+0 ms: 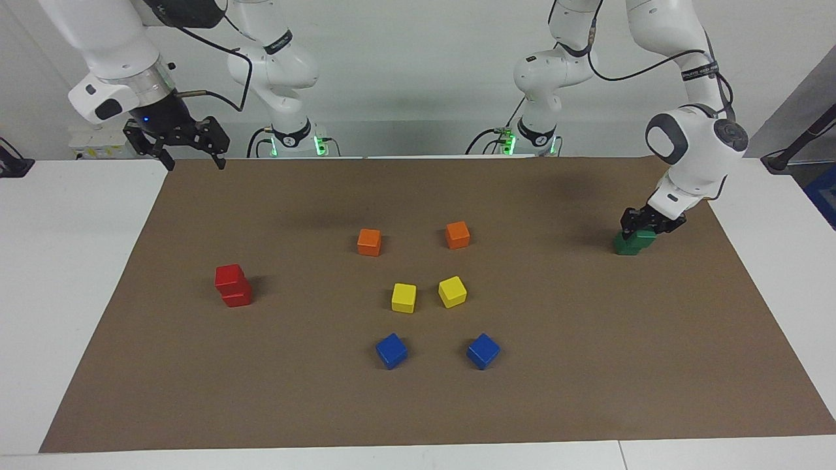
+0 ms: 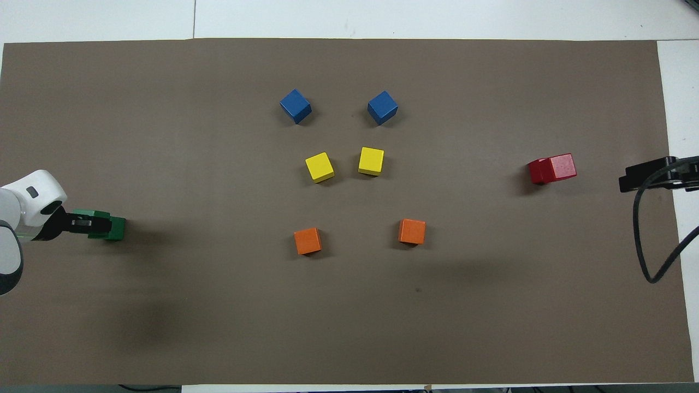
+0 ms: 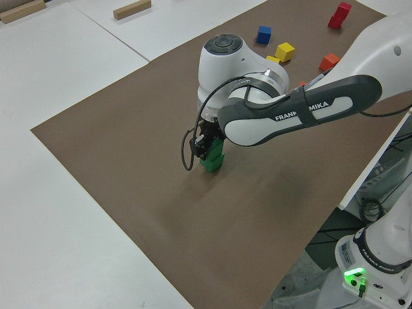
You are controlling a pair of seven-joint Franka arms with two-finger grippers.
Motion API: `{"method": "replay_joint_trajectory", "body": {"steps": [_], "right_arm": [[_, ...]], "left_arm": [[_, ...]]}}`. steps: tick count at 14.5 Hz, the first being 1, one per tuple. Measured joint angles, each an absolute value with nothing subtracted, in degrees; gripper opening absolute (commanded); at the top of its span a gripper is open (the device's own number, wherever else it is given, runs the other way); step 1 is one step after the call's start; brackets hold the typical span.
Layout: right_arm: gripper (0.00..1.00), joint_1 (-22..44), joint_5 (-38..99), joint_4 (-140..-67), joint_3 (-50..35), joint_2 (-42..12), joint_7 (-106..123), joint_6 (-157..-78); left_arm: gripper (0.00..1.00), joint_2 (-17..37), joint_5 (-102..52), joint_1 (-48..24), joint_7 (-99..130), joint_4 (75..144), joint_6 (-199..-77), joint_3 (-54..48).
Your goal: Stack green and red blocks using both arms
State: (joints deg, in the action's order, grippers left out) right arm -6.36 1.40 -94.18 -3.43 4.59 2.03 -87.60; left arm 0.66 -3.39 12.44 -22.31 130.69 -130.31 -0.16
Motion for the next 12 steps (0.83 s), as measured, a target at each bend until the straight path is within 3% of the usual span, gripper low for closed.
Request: {"method": "replay_joint_trajectory", "body": {"steps": [4,12], "right_arm": [[1.00,-6.43,1.25,-94.19,-3.39,4.59,2.03,-87.60],[1.00,-7.13,-0.18,-94.19,-3.29,4.59,2.03,-87.60]], "left_arm": [[1.00,-0.01,-3.39,12.44,-22.31,128.60,-127.10,-0.19],[1.00,-5.52,-3.40,12.25,-18.80,110.03,-106.84,-1.61]]}}
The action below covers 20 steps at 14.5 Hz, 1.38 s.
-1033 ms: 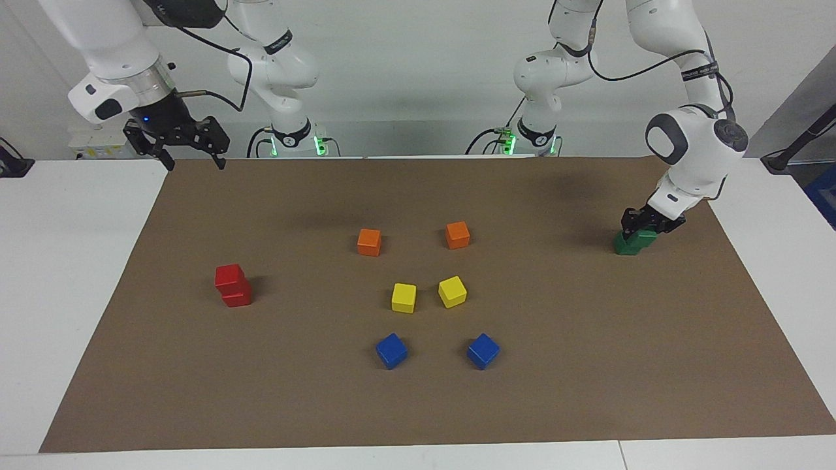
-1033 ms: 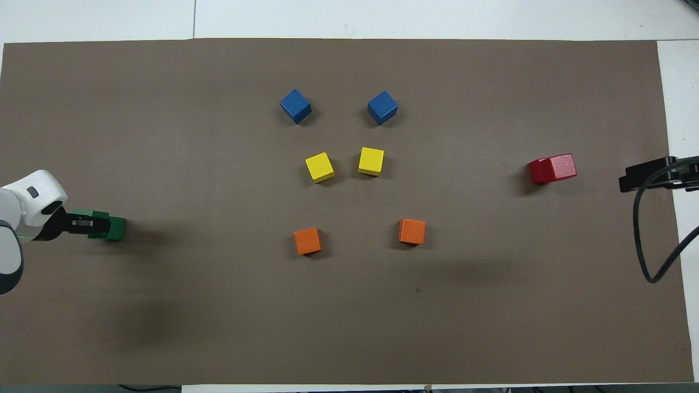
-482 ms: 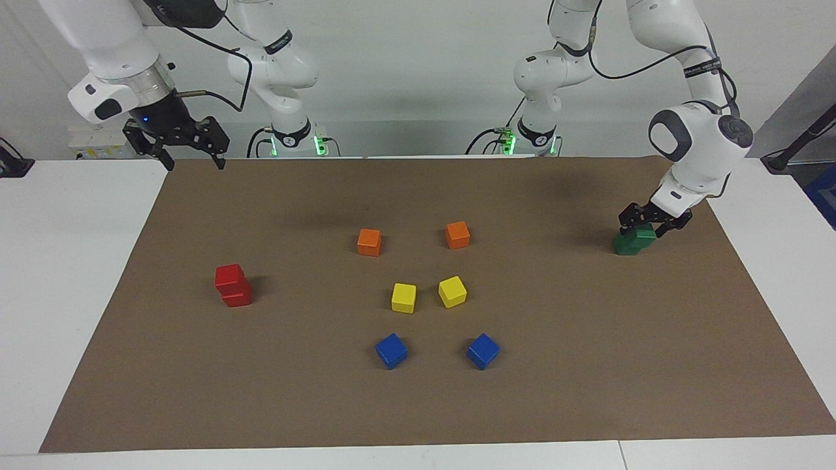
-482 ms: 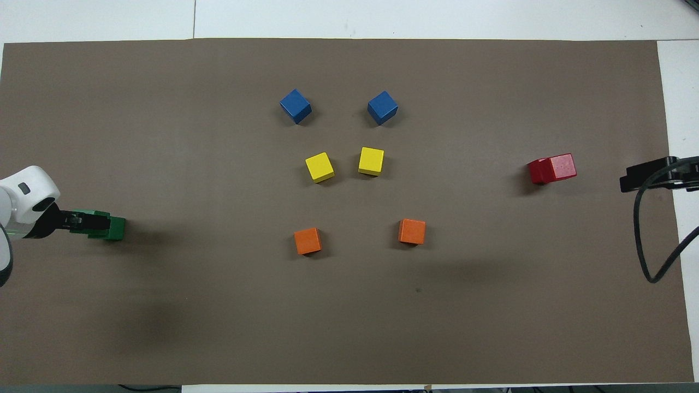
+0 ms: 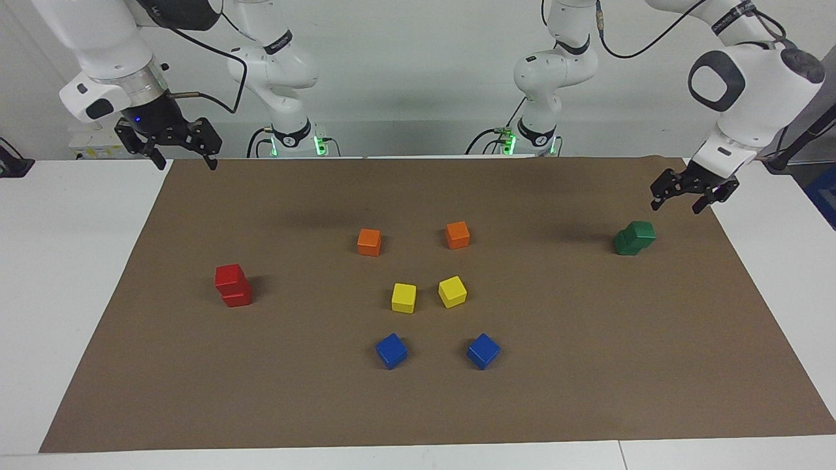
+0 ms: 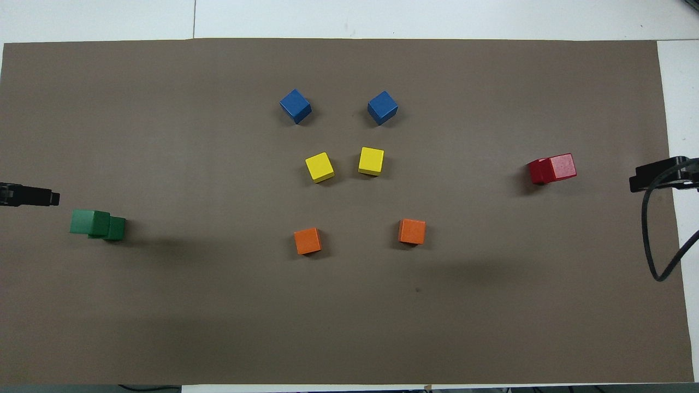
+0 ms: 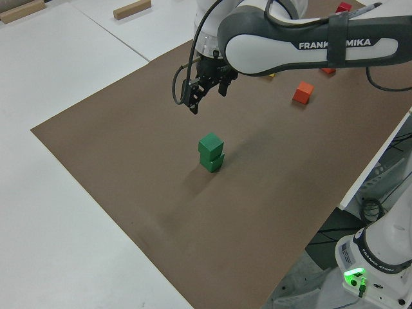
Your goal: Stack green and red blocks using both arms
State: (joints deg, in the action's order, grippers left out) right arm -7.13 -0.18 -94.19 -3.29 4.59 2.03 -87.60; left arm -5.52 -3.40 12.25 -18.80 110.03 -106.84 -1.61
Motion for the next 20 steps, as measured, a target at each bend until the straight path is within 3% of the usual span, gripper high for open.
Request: {"method": "replay_joint_trajectory", "body": {"steps": [5,11,20], "right_arm": [[1.00,-7.12,-0.20,-94.19,-3.31,4.59,2.03,-87.60],[1.00,-6.71,-0.19,-94.19,-4.14,4.59,2.03,-87.60],[1.00,-6.40,-0.19,-94.19,-4.17,4.59,2.03,-87.60]], "left_arm": [[1.00,-6.31,-3.30,10.37,-3.93,96.96,-94.31,-4.58],[1.00,-1.81,-2.94,8.14,-1.01,85.29,-81.26,-5.04],[1.00,-2.98,-2.84,8.14,-1.21,92.16,-87.65,-4.84]]}}
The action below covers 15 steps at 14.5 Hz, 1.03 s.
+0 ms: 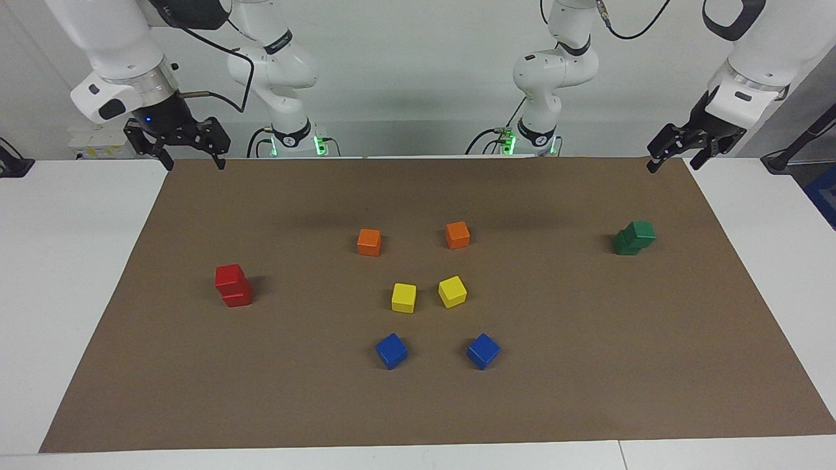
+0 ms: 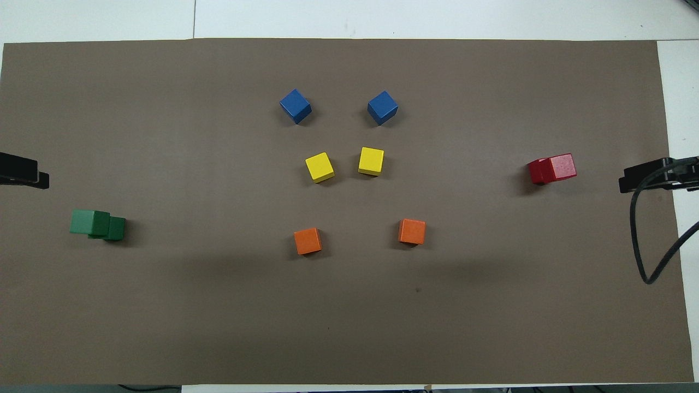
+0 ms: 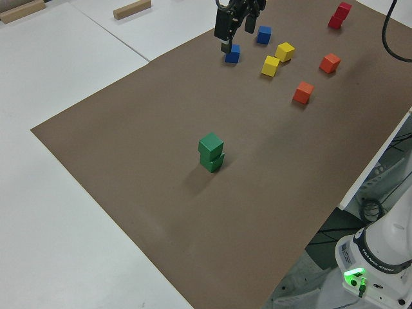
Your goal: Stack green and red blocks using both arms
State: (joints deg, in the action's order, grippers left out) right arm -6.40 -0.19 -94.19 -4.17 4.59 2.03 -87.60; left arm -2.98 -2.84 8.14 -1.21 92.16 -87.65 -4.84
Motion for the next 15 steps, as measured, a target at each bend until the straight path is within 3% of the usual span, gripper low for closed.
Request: {"method": "replay_joint_trajectory", "body": {"steps": [15], "right_arm": [[1.00,-6.40,-0.19,-94.20,-4.17,4.59,2.03,-87.60]], "left_arm": [[1.00,-3.59,-0.55,7.97,-5.34,92.62,-87.63,-4.87]]}}
